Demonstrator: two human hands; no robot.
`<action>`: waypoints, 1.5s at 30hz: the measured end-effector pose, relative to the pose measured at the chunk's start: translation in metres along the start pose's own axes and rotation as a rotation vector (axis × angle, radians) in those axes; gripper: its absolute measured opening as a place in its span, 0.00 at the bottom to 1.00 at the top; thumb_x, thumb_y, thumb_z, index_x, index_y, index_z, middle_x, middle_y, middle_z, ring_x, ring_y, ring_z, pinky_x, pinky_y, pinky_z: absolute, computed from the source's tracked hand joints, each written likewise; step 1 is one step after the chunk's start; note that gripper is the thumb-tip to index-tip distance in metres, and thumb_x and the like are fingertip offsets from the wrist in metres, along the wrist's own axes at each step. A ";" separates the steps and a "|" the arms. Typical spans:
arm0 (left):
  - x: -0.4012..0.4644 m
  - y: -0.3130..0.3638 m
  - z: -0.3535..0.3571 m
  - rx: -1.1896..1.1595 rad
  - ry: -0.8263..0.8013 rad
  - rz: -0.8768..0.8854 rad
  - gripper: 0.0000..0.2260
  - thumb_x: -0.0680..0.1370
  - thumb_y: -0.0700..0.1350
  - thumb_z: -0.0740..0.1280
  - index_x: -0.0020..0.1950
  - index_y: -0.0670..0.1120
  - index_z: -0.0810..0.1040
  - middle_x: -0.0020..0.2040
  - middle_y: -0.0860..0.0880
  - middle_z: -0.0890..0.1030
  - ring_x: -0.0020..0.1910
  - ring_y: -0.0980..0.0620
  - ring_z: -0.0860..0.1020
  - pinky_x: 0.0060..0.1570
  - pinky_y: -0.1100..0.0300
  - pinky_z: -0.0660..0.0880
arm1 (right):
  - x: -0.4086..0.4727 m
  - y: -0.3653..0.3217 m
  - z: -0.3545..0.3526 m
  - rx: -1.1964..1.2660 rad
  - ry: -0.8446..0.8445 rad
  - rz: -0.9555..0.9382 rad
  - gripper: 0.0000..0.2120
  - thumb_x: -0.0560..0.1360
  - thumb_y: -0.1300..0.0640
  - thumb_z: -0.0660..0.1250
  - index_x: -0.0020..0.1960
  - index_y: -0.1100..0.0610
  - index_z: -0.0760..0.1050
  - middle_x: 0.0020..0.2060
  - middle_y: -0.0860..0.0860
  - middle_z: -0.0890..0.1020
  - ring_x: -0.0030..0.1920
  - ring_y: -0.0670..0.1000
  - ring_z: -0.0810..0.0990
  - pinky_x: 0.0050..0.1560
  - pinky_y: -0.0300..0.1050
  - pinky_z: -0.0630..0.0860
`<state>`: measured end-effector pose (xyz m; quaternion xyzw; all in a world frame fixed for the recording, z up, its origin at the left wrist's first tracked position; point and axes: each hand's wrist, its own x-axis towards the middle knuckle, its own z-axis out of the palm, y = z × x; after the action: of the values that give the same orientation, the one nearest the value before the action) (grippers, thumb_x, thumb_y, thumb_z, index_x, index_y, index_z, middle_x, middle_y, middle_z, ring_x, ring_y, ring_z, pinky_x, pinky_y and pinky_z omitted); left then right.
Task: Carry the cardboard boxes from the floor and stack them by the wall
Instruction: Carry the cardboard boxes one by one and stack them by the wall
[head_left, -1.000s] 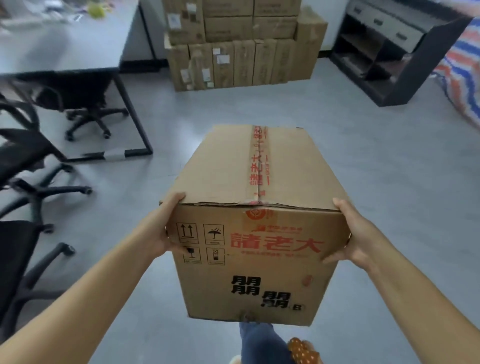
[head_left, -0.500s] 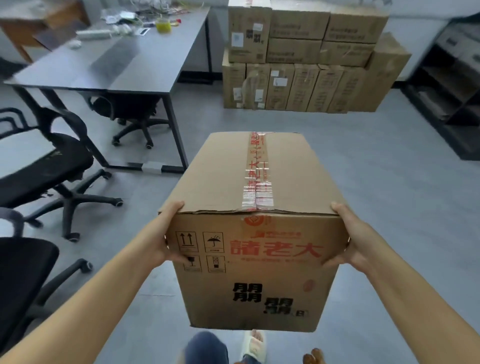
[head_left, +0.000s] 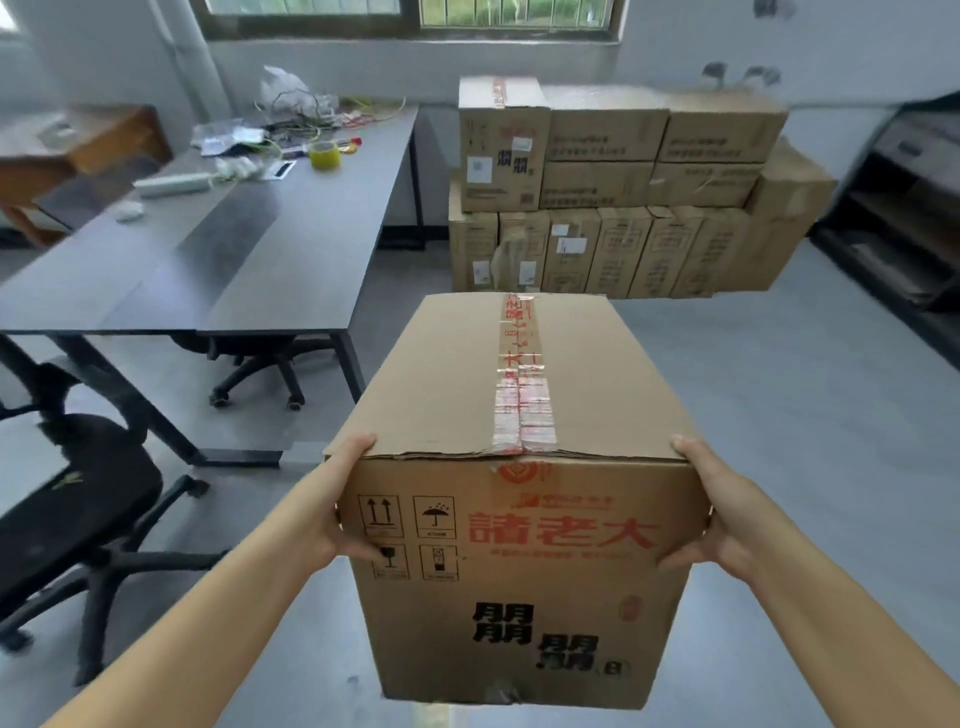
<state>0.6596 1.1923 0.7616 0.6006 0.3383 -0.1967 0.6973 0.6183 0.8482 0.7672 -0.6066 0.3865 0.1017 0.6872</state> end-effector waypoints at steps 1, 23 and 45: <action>0.013 0.021 0.003 0.006 -0.008 0.012 0.20 0.72 0.58 0.70 0.60 0.53 0.71 0.55 0.44 0.75 0.51 0.41 0.74 0.38 0.29 0.76 | 0.009 -0.015 0.010 0.013 0.009 -0.009 0.16 0.75 0.42 0.65 0.59 0.49 0.73 0.51 0.49 0.75 0.47 0.56 0.76 0.36 0.76 0.74; 0.310 0.406 0.246 -0.171 -0.111 0.224 0.15 0.67 0.58 0.73 0.48 0.56 0.74 0.55 0.46 0.75 0.53 0.41 0.74 0.30 0.34 0.75 | 0.333 -0.455 0.110 -0.019 -0.029 -0.321 0.12 0.74 0.41 0.66 0.53 0.46 0.74 0.52 0.52 0.78 0.49 0.60 0.78 0.32 0.71 0.77; 0.562 0.832 0.402 -0.206 -0.257 0.627 0.12 0.71 0.57 0.71 0.51 0.57 0.76 0.53 0.49 0.75 0.54 0.46 0.75 0.33 0.36 0.78 | 0.592 -0.842 0.283 0.136 -0.045 -0.703 0.11 0.74 0.43 0.66 0.50 0.49 0.72 0.48 0.52 0.75 0.50 0.58 0.76 0.37 0.73 0.76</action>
<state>1.7104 1.0440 0.9704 0.5720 0.0650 -0.0117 0.8176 1.6490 0.7063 1.0052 -0.6530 0.1448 -0.1533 0.7274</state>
